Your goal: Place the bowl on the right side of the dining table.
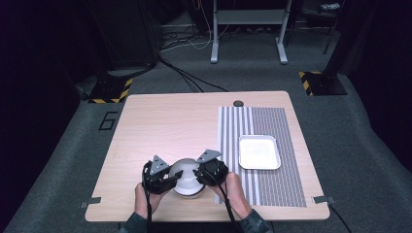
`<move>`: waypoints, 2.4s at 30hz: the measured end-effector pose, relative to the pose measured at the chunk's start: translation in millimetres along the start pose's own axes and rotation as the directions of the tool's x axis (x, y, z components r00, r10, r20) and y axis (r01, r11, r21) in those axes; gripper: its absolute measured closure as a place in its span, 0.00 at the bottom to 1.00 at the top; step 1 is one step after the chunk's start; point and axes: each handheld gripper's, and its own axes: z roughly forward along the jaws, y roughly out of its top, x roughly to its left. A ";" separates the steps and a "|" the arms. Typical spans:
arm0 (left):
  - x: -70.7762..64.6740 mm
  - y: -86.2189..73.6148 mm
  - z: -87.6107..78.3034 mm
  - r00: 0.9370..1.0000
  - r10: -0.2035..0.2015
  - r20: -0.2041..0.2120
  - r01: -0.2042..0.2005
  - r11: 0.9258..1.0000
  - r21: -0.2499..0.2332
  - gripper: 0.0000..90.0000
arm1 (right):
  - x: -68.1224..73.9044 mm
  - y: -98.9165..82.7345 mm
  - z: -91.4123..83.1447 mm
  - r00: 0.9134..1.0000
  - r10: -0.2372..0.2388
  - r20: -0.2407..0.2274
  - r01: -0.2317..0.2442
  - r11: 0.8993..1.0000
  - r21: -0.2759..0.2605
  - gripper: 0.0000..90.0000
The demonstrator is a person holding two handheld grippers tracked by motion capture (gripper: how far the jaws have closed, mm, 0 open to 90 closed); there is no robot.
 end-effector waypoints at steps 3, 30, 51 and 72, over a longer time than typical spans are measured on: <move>-1.6 0.2 -1.5 1.000 0.011 -0.017 -0.011 1.000 -0.008 0.71 | 3.4 0.9 -4.3 0.999 -0.025 0.044 0.026 0.999 -0.023 0.75; -14.5 6.1 -11.8 0.986 0.099 -0.132 -0.112 0.990 -0.090 0.88 | 12.2 4.4 -15.2 0.986 -0.087 0.141 0.108 0.983 -0.147 0.91; -22.0 23.7 -27.0 0.987 0.122 -0.104 -0.138 0.977 -0.163 0.90 | 12.6 8.7 -38.0 0.975 -0.101 0.196 0.146 0.963 -0.228 0.91; -32.7 43.0 -24.4 0.984 0.159 -0.083 -0.173 0.966 -0.190 0.89 | 2.3 4.8 -57.5 0.967 -0.077 0.242 0.143 0.952 -0.269 0.91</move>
